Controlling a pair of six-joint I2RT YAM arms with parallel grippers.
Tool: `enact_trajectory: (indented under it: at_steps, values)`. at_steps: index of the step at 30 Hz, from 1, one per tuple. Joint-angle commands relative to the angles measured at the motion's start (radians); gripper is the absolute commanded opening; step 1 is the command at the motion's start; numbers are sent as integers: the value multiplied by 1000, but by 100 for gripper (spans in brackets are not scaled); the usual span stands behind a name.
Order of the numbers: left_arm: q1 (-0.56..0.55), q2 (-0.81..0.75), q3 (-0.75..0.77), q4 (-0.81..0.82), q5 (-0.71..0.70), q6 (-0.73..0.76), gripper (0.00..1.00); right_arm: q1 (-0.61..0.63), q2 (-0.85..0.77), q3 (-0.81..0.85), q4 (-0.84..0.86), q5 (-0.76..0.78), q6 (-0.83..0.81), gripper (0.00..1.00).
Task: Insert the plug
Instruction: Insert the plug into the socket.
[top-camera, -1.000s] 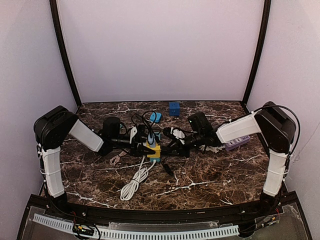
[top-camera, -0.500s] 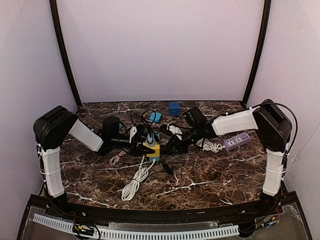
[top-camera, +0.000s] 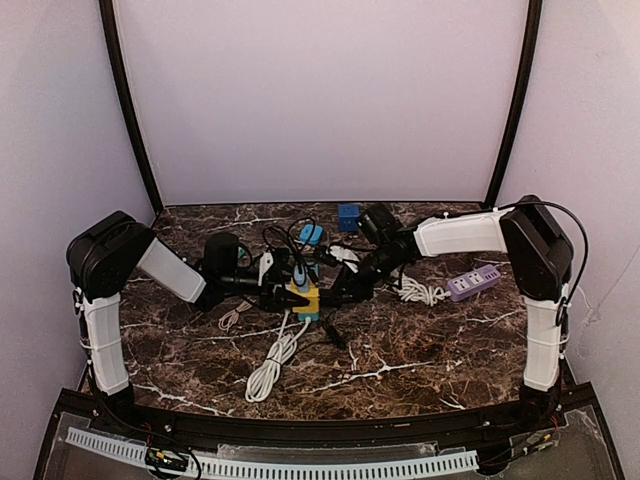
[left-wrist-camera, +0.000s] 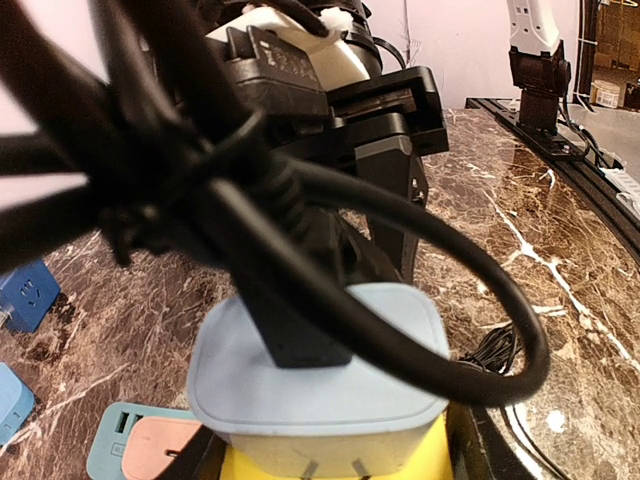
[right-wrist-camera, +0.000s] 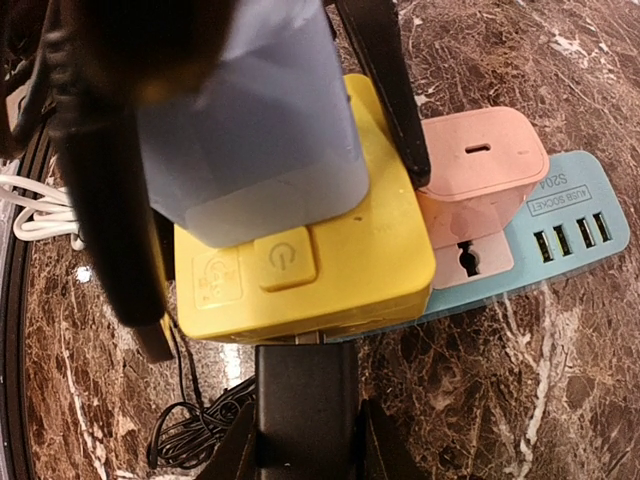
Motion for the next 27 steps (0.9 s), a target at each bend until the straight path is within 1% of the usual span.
enact_trajectory:
  at_steps: [1,5,6,8,10,13,16,22,27]
  values:
    - [-175,38,5,10,97,91,1,144,15,76,677,-202,225,0]
    - [-168,25,-5,8,74,70,1,133,-44,-16,679,-123,174,0]
    - [-164,20,-8,1,70,73,1,123,-65,-43,684,-108,168,2]
    - [-156,10,-18,-15,74,83,1,105,-101,-102,706,-92,167,9]
    - [-151,2,-24,-30,73,91,1,98,-126,-139,711,-64,146,12]
    - [-143,-8,-22,-50,68,82,1,94,-143,-160,655,-20,97,15]
    - [-134,-20,-25,-68,74,85,1,84,-154,-190,641,-25,85,18]
    - [-128,-31,-29,-92,47,86,1,65,-144,-201,606,-47,107,34]
    - [-122,-37,-28,-109,32,82,1,54,-152,-220,592,-31,101,41]
